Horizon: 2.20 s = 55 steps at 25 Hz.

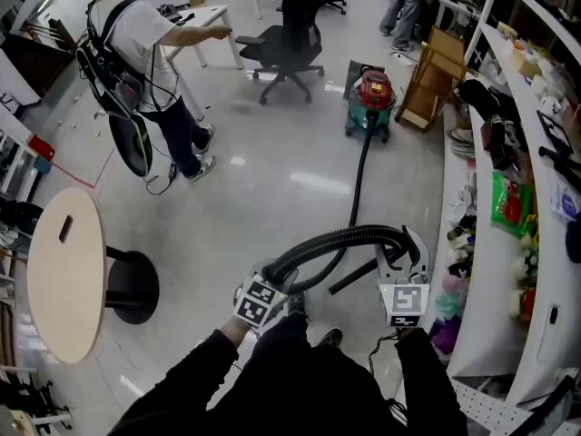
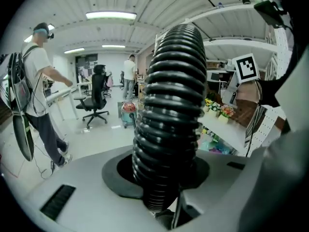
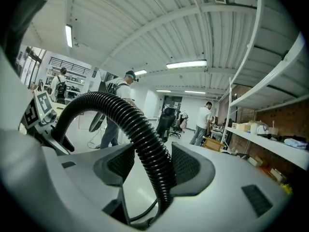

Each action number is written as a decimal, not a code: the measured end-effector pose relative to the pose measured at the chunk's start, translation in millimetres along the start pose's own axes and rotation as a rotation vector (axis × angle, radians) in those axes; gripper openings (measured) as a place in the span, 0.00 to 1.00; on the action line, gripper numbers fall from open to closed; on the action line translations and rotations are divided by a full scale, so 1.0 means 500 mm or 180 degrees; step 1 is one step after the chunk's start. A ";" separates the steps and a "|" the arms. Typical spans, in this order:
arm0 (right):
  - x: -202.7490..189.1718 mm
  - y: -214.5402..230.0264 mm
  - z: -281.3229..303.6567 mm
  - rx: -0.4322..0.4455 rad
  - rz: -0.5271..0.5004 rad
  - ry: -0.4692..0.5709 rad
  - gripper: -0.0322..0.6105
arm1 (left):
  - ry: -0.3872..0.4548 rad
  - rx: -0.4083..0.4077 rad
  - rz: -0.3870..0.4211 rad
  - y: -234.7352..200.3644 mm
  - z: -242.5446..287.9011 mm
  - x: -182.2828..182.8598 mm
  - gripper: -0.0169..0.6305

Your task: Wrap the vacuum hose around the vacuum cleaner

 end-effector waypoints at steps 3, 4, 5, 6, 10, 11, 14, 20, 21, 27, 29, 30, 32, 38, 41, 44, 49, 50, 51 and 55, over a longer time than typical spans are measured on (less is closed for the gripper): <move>0.008 0.017 0.053 -0.0088 0.0119 0.0073 0.43 | -0.0169 -0.0165 -0.0120 -0.026 0.008 0.036 0.25; 0.013 0.017 0.075 -0.0101 0.0141 0.0086 0.43 | -0.0212 -0.0241 -0.0172 -0.037 0.010 0.044 0.25; 0.019 0.016 0.098 -0.0106 0.0148 0.0090 0.43 | -0.0257 -0.0321 -0.0224 -0.048 0.012 0.050 0.25; 0.028 0.014 0.122 -0.0105 0.0137 0.0091 0.43 | -0.0304 -0.0403 -0.0275 -0.058 0.013 0.052 0.25; 0.074 -0.002 0.222 -0.0039 -0.0023 0.0132 0.43 | -0.0439 -0.0648 -0.0454 -0.109 0.016 0.060 0.25; 0.085 -0.005 0.246 -0.0025 -0.0056 0.0138 0.43 | -0.0450 -0.0689 -0.0496 -0.122 0.017 0.066 0.25; 0.103 -0.011 0.306 -0.0004 -0.0085 0.0178 0.43 | -0.0465 -0.0800 -0.0607 -0.160 0.014 0.087 0.25; 0.117 -0.008 0.369 -0.0135 0.0178 0.0329 0.43 | -0.0553 -0.1067 -0.0545 -0.208 -0.007 0.140 0.25; 0.121 -0.007 0.375 -0.0162 0.0218 0.0362 0.43 | -0.0580 -0.1124 -0.0560 -0.210 -0.014 0.149 0.25; 0.142 -0.015 0.428 -0.0213 0.0280 0.0490 0.42 | -0.0664 -0.1323 -0.0897 -0.225 -0.031 0.177 0.25; 0.155 -0.032 0.458 -0.0149 0.0255 0.0501 0.42 | -0.0648 -0.1307 -0.0957 -0.239 -0.034 0.171 0.25; 0.163 -0.042 0.475 -0.0101 0.0231 0.0516 0.42 | -0.0628 -0.1283 -0.0978 -0.247 -0.035 0.167 0.25; 0.181 -0.059 0.509 0.0022 0.0162 0.0563 0.42 | -0.0566 -0.1224 -0.1044 -0.261 -0.035 0.163 0.25; 0.193 -0.100 0.577 0.0351 0.0127 0.0617 0.42 | -0.0401 -0.1097 -0.1336 -0.289 -0.041 0.163 0.25; 0.196 -0.120 0.598 0.0442 0.0165 0.0572 0.42 | -0.0427 -0.1100 -0.1347 -0.301 -0.049 0.154 0.25; 0.187 -0.143 0.604 0.0483 0.0307 0.0473 0.42 | -0.0379 -0.1058 -0.1319 -0.327 -0.064 0.155 0.25; 0.090 -0.117 0.574 0.0265 0.0680 0.0202 0.41 | -0.0450 -0.0936 -0.0987 -0.377 -0.066 0.174 0.25; 0.079 -0.105 0.570 0.0237 0.0735 0.0188 0.41 | -0.0496 -0.0977 -0.0910 -0.370 -0.062 0.177 0.25; 0.076 -0.093 0.570 0.0221 0.0762 0.0196 0.41 | -0.0539 -0.1048 -0.0860 -0.357 -0.057 0.179 0.25; 0.122 -0.067 0.591 0.0253 0.0581 0.0347 0.41 | -0.0562 -0.1335 -0.0959 -0.291 -0.027 0.186 0.25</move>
Point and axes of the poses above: the fingertips, and each gripper's own axes: z forward along the fingers, y to its right, x out of its top, the point moved 1 cm from there along -z, backward along the fingers, and after that the axes turned 4 degrees about x, right-handed, at the moved point
